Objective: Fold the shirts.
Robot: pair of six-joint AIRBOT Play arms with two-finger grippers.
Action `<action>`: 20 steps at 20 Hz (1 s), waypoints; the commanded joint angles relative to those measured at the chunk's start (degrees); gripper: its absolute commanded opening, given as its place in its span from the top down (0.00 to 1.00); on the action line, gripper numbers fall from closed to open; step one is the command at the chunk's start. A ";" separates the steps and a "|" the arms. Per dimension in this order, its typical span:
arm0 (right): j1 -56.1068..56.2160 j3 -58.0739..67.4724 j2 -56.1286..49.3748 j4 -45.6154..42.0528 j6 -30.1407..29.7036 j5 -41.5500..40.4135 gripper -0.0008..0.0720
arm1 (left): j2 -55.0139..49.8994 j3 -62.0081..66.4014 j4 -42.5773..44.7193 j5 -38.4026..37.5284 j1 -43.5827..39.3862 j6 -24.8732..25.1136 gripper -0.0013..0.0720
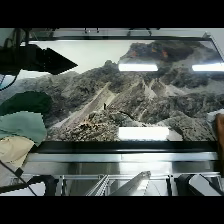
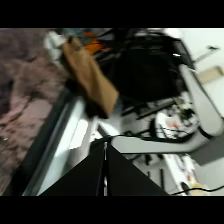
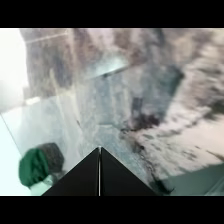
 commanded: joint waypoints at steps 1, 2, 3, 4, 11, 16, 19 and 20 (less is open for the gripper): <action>18.23 -11.63 16.70 2.78 -3.28 -14.51 0.95 | 9.44 -10.12 8.72 2.05 3.85 0.02 0.98; 23.65 -15.63 21.22 2.73 -3.28 -17.68 0.95 | 12.98 -15.43 8.72 2.51 4.50 1.55 0.98; 29.35 -19.91 25.55 2.71 -3.30 -21.33 0.95 | 16.24 -20.61 8.81 2.97 4.96 2.82 0.98; 34.64 -23.74 28.79 2.51 -3.28 -24.35 0.95 | 19.50 -26.34 8.76 3.41 4.96 2.95 0.98; 51.58 -30.36 24.35 2.93 -4.11 -29.29 0.95 | 33.05 -46.82 8.66 10.38 4.96 2.93 0.97; 51.54 -30.36 19.87 5.57 -4.13 -29.11 0.95 | 35.30 -46.75 8.22 10.36 4.96 2.82 0.98; 51.54 -30.36 18.62 5.57 -4.13 -29.11 0.95 | 36.72 -46.75 8.24 10.38 4.96 2.82 0.98; 51.54 -30.36 18.38 5.57 -4.13 -29.11 0.95 | 37.29 -46.75 8.22 10.43 4.96 2.84 0.98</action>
